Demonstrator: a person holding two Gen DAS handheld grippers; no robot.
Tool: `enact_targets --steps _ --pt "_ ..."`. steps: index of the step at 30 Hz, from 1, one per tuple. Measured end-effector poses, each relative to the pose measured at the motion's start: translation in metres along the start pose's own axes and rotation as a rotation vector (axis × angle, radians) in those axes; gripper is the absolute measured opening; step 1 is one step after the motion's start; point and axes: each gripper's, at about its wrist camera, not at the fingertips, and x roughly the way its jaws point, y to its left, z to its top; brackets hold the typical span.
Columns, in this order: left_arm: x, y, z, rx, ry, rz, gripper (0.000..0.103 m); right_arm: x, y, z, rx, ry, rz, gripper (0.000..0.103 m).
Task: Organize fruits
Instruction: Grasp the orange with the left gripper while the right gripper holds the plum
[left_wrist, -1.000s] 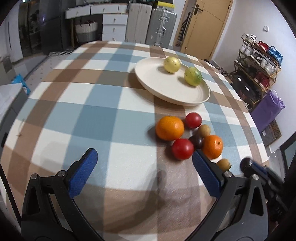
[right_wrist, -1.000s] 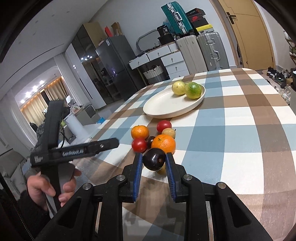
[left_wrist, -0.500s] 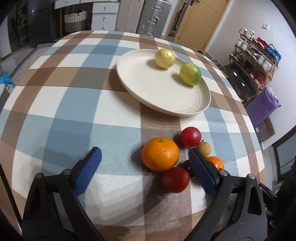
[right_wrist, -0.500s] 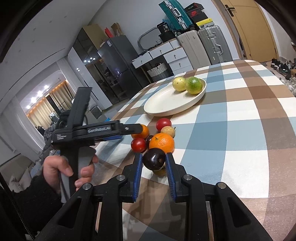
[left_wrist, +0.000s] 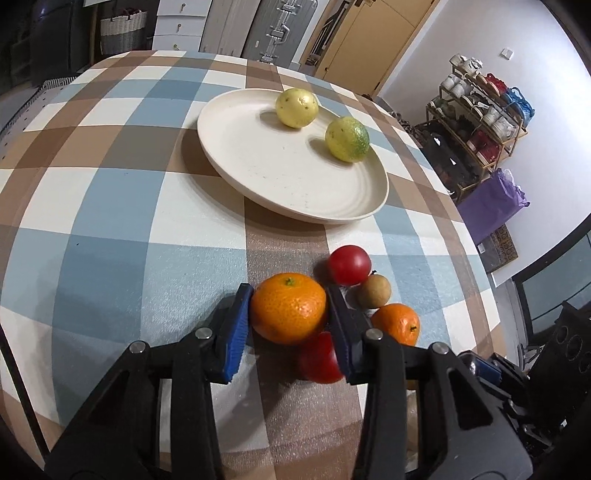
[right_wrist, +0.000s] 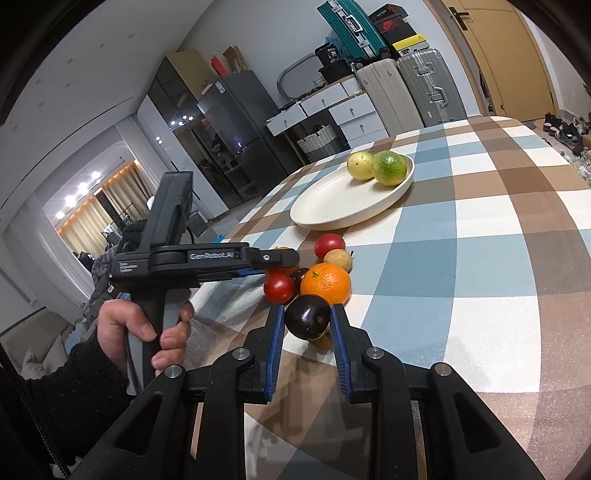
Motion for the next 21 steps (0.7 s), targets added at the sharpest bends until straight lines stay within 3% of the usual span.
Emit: enact_targets --steps 11,21 --pt "-0.030 0.002 -0.005 0.004 -0.035 -0.024 0.037 0.001 0.011 0.011 -0.037 0.006 0.002 0.026" --pt "-0.055 0.005 0.014 0.013 -0.083 -0.044 0.037 0.011 0.032 0.050 -0.111 0.005 0.017 0.026"
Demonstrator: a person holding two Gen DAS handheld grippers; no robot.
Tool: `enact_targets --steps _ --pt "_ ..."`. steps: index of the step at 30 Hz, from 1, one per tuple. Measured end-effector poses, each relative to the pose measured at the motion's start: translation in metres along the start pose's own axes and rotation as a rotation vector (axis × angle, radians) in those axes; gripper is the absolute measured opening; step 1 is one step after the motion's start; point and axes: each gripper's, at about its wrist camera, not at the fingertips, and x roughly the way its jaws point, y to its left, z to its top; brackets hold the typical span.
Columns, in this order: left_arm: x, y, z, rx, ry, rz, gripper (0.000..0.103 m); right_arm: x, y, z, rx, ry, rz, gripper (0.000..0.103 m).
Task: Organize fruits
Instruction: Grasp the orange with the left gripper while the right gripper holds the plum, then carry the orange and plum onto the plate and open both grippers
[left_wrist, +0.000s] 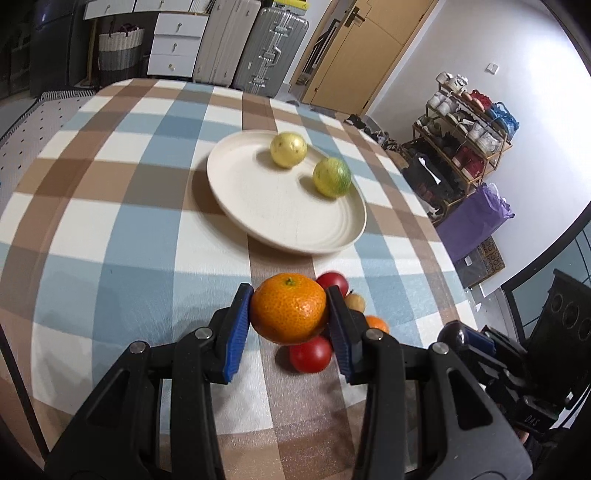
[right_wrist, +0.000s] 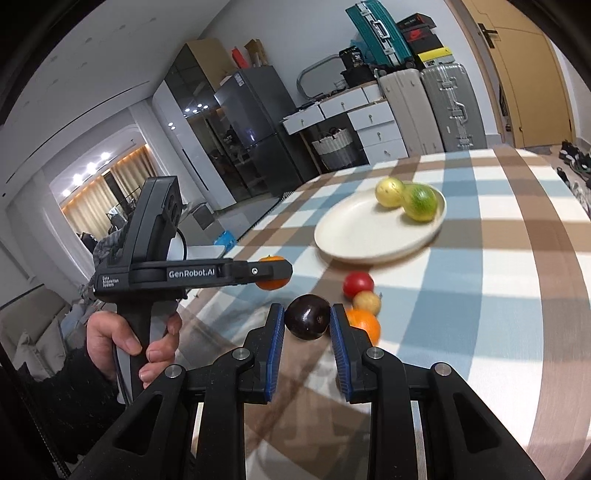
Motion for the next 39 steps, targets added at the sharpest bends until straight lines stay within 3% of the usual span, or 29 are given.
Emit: enact_targets --steps 13,20,27,39 --pt "-0.006 -0.006 0.066 0.005 -0.048 0.023 0.037 0.022 0.008 0.082 -0.143 -0.016 -0.016 0.025" --pt "0.003 -0.004 0.104 -0.001 -0.065 0.024 0.037 0.052 0.000 0.120 -0.183 0.020 -0.050 0.026" --pt "0.041 -0.003 0.145 0.043 -0.030 0.071 0.037 0.100 -0.020 0.143 -0.245 0.075 -0.106 0.026" --pt "0.118 0.026 0.175 -0.012 0.068 0.021 0.037 0.164 -0.065 0.139 -0.179 0.172 -0.145 0.026"
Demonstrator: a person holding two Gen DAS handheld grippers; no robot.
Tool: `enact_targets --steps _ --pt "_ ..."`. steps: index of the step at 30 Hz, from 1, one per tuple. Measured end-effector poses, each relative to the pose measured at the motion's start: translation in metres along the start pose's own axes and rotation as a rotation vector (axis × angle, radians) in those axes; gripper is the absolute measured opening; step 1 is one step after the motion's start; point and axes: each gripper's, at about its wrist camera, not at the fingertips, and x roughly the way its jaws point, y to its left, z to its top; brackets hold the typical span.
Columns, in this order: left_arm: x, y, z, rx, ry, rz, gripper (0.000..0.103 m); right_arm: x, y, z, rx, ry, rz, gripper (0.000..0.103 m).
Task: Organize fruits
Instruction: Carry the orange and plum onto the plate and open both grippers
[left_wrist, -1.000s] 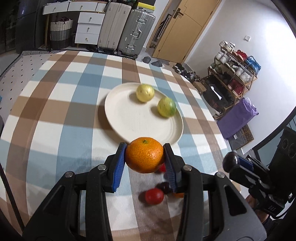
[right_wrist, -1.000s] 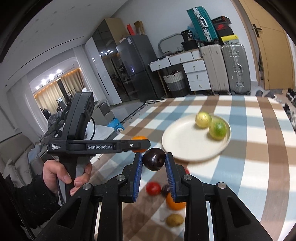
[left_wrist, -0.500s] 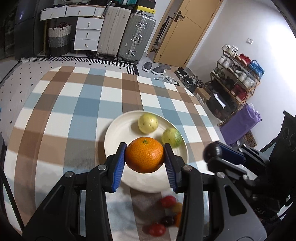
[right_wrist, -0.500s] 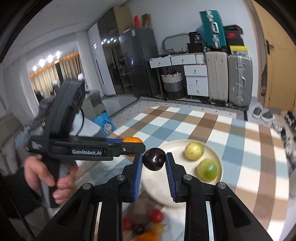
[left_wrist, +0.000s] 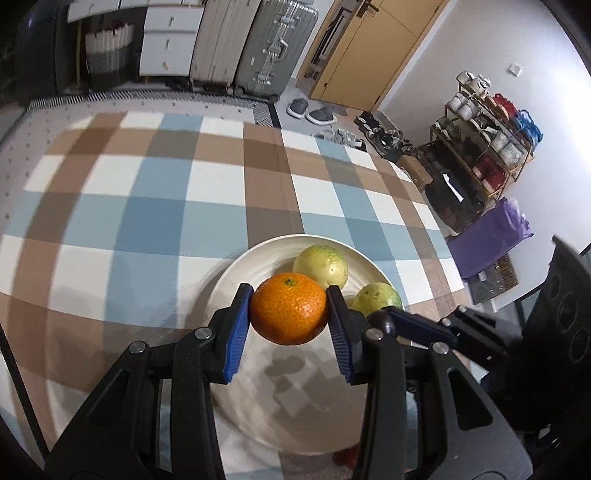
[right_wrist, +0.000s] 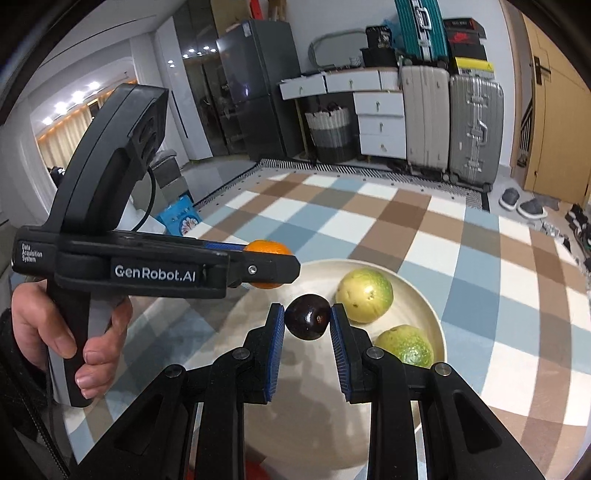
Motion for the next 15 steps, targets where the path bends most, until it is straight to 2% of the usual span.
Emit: enact_targets --steps 7,15 --pt "0.034 0.010 0.004 -0.029 0.047 -0.016 0.037 0.023 -0.005 -0.007 0.009 0.036 -0.012 0.026" --pt "0.053 0.017 0.005 -0.075 0.074 -0.035 0.037 0.036 -0.010 -0.008 0.022 0.049 -0.033 0.026"
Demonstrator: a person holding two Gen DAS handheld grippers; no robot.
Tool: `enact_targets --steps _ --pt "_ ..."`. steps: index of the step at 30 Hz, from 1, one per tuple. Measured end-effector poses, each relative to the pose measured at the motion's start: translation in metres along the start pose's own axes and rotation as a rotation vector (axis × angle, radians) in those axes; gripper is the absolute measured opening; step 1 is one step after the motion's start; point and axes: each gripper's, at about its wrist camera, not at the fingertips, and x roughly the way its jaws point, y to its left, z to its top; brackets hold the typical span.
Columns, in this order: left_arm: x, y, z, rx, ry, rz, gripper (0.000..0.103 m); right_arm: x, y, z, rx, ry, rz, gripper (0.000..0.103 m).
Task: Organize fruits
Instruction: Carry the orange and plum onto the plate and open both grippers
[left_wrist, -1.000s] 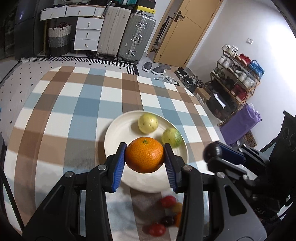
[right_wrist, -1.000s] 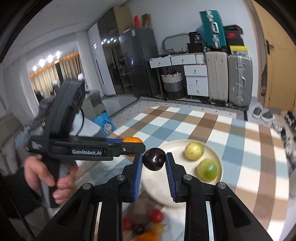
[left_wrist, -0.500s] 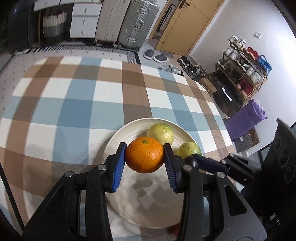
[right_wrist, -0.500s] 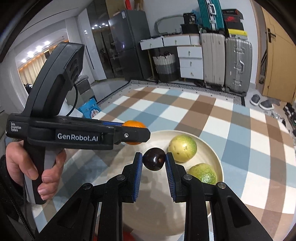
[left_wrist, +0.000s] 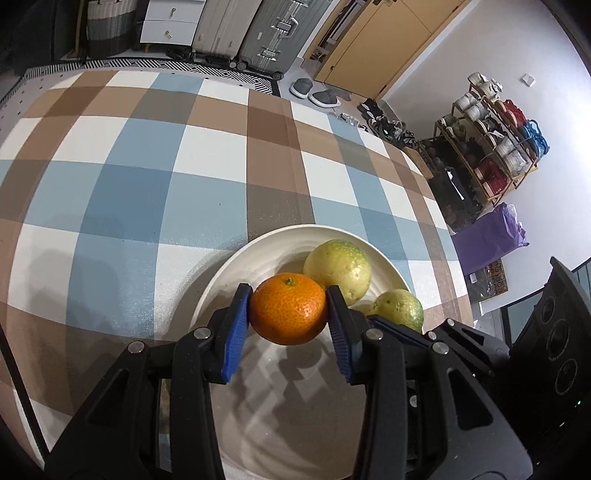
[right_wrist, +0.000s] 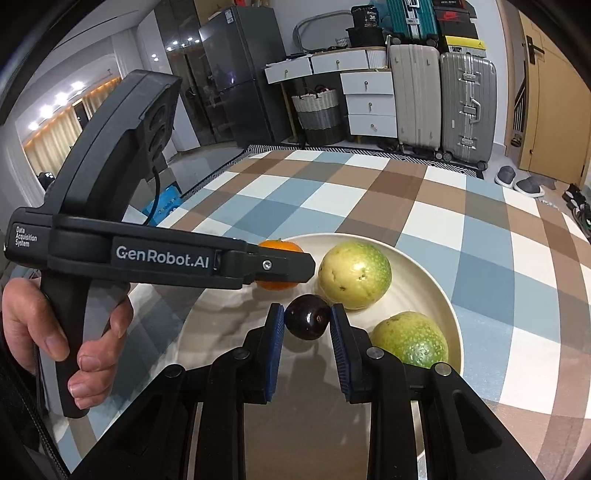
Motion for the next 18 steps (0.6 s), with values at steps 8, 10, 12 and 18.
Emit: enact_targets --steps 8,10,12,18 --pt "-0.010 -0.003 0.000 0.003 -0.028 -0.002 0.039 -0.001 0.002 0.001 0.013 -0.035 -0.012 0.039" --pt "-0.015 -0.003 -0.001 -0.003 -0.027 0.000 0.041 -0.005 0.002 0.000 0.016 -0.049 -0.014 0.045" --pt "-0.021 -0.005 -0.003 0.002 -0.035 0.001 0.041 -0.012 0.003 0.000 0.016 -0.063 -0.015 0.048" --pt "-0.050 -0.010 -0.018 0.013 -0.061 0.028 0.041 -0.048 0.008 -0.004 0.018 -0.120 -0.020 0.048"
